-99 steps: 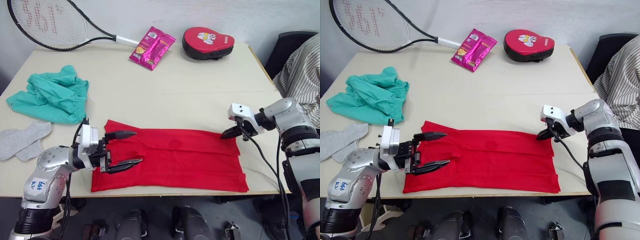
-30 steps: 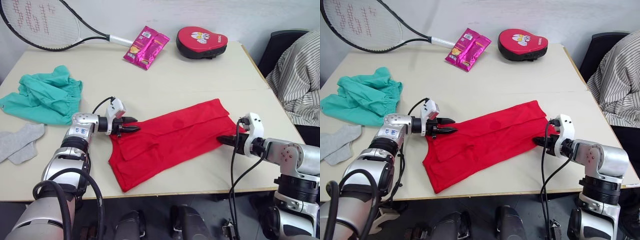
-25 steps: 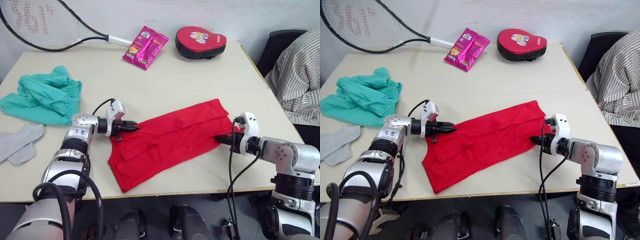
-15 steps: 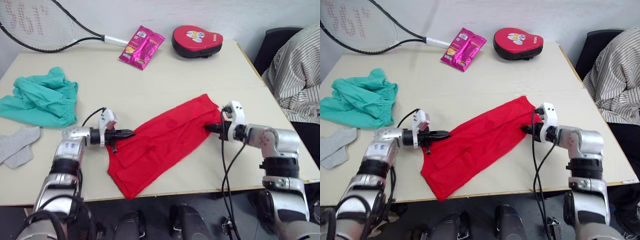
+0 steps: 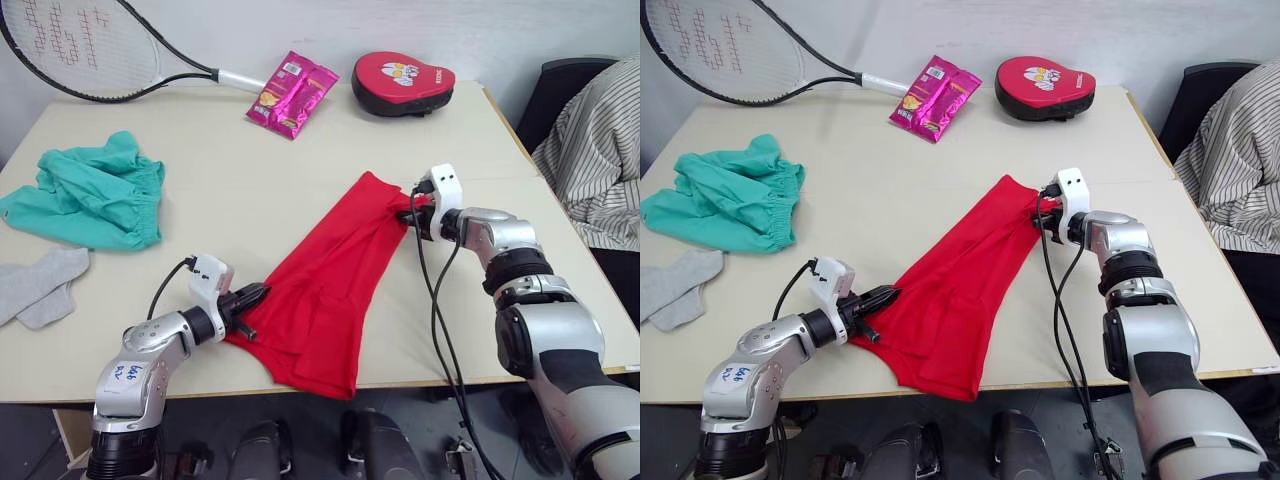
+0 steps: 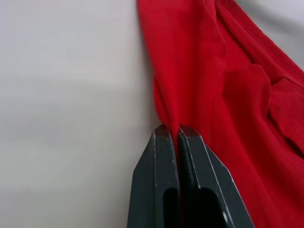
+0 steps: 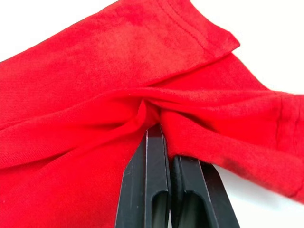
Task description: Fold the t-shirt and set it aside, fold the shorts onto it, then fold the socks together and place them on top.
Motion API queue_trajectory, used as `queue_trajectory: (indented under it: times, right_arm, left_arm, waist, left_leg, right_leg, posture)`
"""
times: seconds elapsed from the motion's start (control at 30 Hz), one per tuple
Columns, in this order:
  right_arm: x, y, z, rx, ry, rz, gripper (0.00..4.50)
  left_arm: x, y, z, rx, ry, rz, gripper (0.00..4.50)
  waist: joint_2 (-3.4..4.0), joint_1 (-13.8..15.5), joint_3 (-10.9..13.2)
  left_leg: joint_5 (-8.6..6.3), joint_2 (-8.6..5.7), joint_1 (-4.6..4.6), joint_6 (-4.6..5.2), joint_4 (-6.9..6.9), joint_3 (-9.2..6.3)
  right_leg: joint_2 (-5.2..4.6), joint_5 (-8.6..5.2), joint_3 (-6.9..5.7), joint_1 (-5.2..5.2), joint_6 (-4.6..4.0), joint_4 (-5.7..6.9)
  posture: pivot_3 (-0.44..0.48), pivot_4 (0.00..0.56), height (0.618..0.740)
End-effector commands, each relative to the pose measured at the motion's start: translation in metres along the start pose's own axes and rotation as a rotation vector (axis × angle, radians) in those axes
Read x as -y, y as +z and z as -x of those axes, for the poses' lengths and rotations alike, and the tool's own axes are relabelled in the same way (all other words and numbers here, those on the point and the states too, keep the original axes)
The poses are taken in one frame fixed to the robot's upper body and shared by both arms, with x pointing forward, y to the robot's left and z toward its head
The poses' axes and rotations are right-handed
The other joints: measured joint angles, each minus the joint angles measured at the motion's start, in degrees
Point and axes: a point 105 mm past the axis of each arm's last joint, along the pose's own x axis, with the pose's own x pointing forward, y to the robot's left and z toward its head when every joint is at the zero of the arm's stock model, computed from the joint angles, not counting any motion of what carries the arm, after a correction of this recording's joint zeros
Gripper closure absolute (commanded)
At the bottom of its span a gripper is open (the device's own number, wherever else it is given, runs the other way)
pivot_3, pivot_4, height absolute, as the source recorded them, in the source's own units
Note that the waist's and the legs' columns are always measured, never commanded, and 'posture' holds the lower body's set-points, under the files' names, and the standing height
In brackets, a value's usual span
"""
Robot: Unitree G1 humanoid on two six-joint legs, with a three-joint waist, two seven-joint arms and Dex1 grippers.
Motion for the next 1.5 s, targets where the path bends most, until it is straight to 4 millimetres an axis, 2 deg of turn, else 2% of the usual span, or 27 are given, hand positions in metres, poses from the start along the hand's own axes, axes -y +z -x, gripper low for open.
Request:
queue_trajectory:
  times: [0.03, 0.13, 0.17, 0.2, 0.23, 0.33, 0.43, 0.53, 0.67, 0.8, 0.9, 0.97, 1.07, 1.23, 1.33, 1.43, 1.5]
  right_arm:
    - [0.007, 0.018, 0.018, 0.014, 0.048, 0.023, 3.55]
    - [0.008, 0.012, 0.038, -0.039, 0.119, 0.013, 2.49]
    - [0.003, 0.008, 0.052, -0.06, 0.176, -0.009, 2.09]
    - [-0.004, 0.004, 0.064, -0.077, 0.228, -0.03, 2.06]
    - [-0.014, -0.001, 0.075, -0.102, 0.281, -0.058, 1.88]
    - [-0.045, -0.022, 0.101, -0.182, 0.375, -0.128, 0.95]
    - [-0.087, -0.051, 0.124, -0.279, 0.483, -0.187, 0.04]
    - [-0.116, -0.07, 0.134, -0.307, 0.524, -0.241, 0.01]
    - [-0.139, -0.091, 0.134, -0.299, 0.527, -0.278, 0.01]
    - [-0.158, -0.104, 0.13, -0.305, 0.558, -0.313, 0.01]
    - [-0.161, -0.114, 0.123, -0.356, 0.525, -0.32, 0.01]
    - [-0.165, -0.114, 0.118, -0.352, 0.541, -0.352, 0.0]
    - [-0.173, -0.115, 0.114, -0.362, 0.561, -0.361, 0.64]
    - [-0.169, -0.113, 0.103, -0.346, 0.5, -0.382, 2.32]
    - [-0.163, -0.109, 0.098, -0.327, 0.464, -0.395, 3.42]
    - [-0.154, -0.098, 0.101, -0.284, 0.46, -0.402, 4.46]
    - [-0.143, -0.091, 0.105, -0.266, 0.458, -0.409, 4.46]
  left_arm:
    - [-0.008, 0.022, 0.007, 0.025, -0.025, -0.122, 3.21]
    - [-0.025, 0.038, 0.012, 0.017, -0.066, -0.123, 2.24]
    - [-0.031, 0.048, 0.007, 0.013, -0.09, -0.13, 1.85]
    - [-0.035, 0.055, 0.002, 0.007, -0.114, -0.132, 1.82]
    - [-0.037, 0.063, -0.007, 0.007, -0.136, -0.139, 1.67]
    - [-0.038, 0.074, -0.034, -0.02, -0.188, -0.149, 1.65]
    - [-0.033, 0.08, -0.069, -0.049, -0.247, -0.138, 1.65]
    - [-0.028, 0.083, -0.099, -0.065, -0.28, -0.158, 1.65]
    - [-0.021, 0.078, -0.128, -0.098, -0.289, -0.164, 1.65]
    - [-0.014, 0.071, -0.141, -0.143, -0.31, -0.154, 1.65]
    - [-0.007, 0.067, -0.146, -0.17, -0.344, -0.142, 1.65]
    - [-0.004, 0.068, -0.151, -0.169, -0.332, -0.144, 2.04]
    - [0.002, 0.07, -0.157, -0.165, -0.333, -0.126, 2.83]
    - [0.005, 0.065, -0.159, -0.166, -0.337, -0.131, 4.42]
    - [-0.001, 0.064, -0.158, -0.156, -0.307, -0.122, 4.5]
    - [-0.018, 0.063, -0.148, -0.11, -0.261, -0.078, 4.5]
    - [-0.028, 0.067, -0.139, -0.059, -0.236, -0.05, 4.5]
  waist:
    - [0.01, 0.13, 0.01]
    - [0.07, 0.71, 0.04]
    - [0.09, 0.69, 0.03]
    - [0.12, 0.42, 0.01]
    - [0.09, 1.35, 0.03]
    - [0.18, 2.47, 0.08]
    - [0.18, 2.82, 0.04]
    - [0.13, 2.75, 0.07]
    - [0.09, 2.87, 0.09]
    - [0.05, 2.81, 0.09]
    - [0.01, 2.75, 0.07]
    - [-0.06, 2.73, 0.03]
    - [-0.09, 2.66, 0.01]
    - [-0.09, 1.8, 0.01]
    - [-0.09, 1.63, 0.01]
    - [-0.09, 1.49, 0.01]
    - [-0.09, 1.39, 0.01]
  left_leg:
    - [0.0, 0.0, 0.0, 0.0, -0.01, 0.0]
    - [0.0, 0.0, -0.04, 0.0, -0.01, -0.06]
    - [-0.01, -0.01, -0.04, 0.0, -0.02, -0.06]
    - [-0.04, 0.0, -0.03, 0.0, -0.02, -0.04]
    - [-0.08, -0.01, -0.02, 0.02, -0.03, 0.0]
    - [-0.04, 0.01, -0.21, -0.06, -0.04, -0.29]
    - [-0.08, -0.05, -0.15, 0.04, 0.0, -0.21]
    - [-0.12, -0.01, -0.14, 0.08, 0.05, -0.21]
    - [-0.11, 0.0, -0.19, 0.07, 0.0, -0.22]
    - [-0.14, -0.03, -0.2, 0.12, 0.02, -0.19]
    - [-0.15, -0.02, -0.19, 0.13, 0.04, -0.2]
    - [-0.15, -0.02, -0.16, 0.14, 0.03, -0.22]
    - [-0.26, -0.01, -0.14, 0.32, 0.03, -0.23]
    - [-0.17, -0.01, -0.15, 0.18, -0.01, -0.23]
    - [-0.14, -0.02, -0.16, 0.13, 0.02, -0.22]
    - [-0.14, -0.02, -0.17, 0.14, 0.02, -0.23]
    - [-0.14, -0.02, -0.16, 0.15, 0.0, -0.21]
  right_leg:
    - [0.0, 0.0, 0.0, 0.0, 0.0, -0.01]
    - [0.0, 0.0, -0.04, -0.02, -0.02, -0.03]
    - [-0.01, 0.0, -0.04, -0.02, -0.02, -0.03]
    - [-0.03, 0.01, -0.04, -0.01, -0.02, -0.07]
    - [-0.04, 0.01, -0.03, 0.01, -0.02, -0.1]
    - [-0.01, -0.03, -0.31, -0.05, -0.08, -0.11]
    - [-0.08, -0.01, -0.29, 0.02, -0.05, -0.11]
    - [-0.05, 0.0, -0.31, 0.04, -0.04, -0.14]
    - [-0.04, 0.01, -0.35, -0.05, -0.07, -0.14]
    - [-0.04, 0.01, -0.34, -0.05, -0.06, -0.17]
    - [-0.04, 0.01, -0.36, -0.04, -0.06, -0.16]
    - [-0.04, 0.01, -0.37, -0.01, -0.06, -0.16]
    - [-0.04, 0.01, -0.37, 0.0, -0.06, -0.13]
    - [-0.03, 0.01, -0.38, -0.01, -0.07, -0.15]
    - [-0.03, 0.01, -0.36, -0.01, -0.06, -0.14]
    - [-0.03, 0.01, -0.36, -0.02, -0.06, -0.12]
    - [-0.03, 0.01, -0.33, -0.02, -0.06, -0.12]
  posture:
    - [0.0, 0.15, 0.74]
    - [0.0, 0.15, 0.74]
    - [0.0, 0.15, 0.74]
    - [0.0, 0.15, 0.74]
    - [0.0, 0.15, 0.74]
    - [0.0, 0.15, 0.74]
    - [0.0, 0.15, 0.74]
    - [0.0, 0.15, 0.74]
    - [0.0, 0.15, 0.74]
    - [0.0, 0.15, 0.74]
    - [0.0, 0.15, 0.74]
    - [0.0, 0.15, 0.74]
    - [0.0, 0.15, 0.74]
    - [0.0, 0.15, 0.74]
    - [0.0, 0.15, 0.74]
    - [0.0, 0.15, 0.74]
    - [0.0, 0.15, 0.74]
